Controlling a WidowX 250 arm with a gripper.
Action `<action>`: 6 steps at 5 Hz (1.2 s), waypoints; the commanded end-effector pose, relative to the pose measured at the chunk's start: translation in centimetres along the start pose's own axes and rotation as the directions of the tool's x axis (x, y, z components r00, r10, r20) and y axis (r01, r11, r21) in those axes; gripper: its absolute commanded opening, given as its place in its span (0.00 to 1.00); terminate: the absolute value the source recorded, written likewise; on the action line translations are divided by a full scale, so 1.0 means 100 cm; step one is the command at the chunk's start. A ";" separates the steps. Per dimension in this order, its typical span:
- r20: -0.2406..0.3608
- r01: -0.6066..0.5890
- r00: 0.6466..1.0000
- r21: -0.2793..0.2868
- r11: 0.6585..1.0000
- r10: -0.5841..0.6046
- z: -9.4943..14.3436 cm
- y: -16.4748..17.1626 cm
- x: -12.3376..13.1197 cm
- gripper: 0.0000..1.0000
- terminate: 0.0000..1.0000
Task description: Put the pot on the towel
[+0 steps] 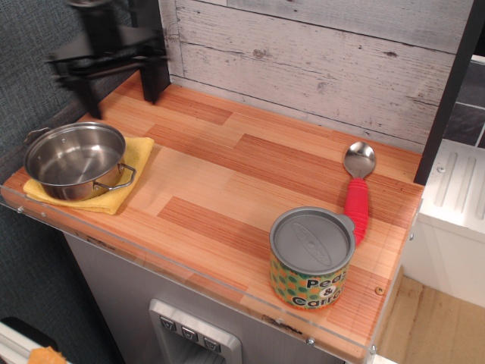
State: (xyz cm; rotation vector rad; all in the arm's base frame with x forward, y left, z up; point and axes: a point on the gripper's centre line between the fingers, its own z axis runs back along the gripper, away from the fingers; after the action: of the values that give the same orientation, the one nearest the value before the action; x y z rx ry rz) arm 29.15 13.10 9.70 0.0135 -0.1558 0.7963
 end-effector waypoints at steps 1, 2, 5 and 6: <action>0.060 0.313 0.949 -0.023 0.950 -0.311 0.021 -0.031 -0.011 1.00 0.00; 0.076 0.385 0.921 -0.019 0.923 -0.383 0.024 -0.048 -0.014 1.00 0.00; 0.093 0.479 0.876 -0.052 0.876 -0.473 0.031 -0.103 -0.054 1.00 0.00; 0.073 0.464 0.884 -0.027 0.886 -0.461 0.030 -0.113 -0.070 1.00 0.00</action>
State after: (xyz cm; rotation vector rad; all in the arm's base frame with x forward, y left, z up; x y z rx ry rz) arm 33.59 0.58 11.03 0.0357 -0.1868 0.3076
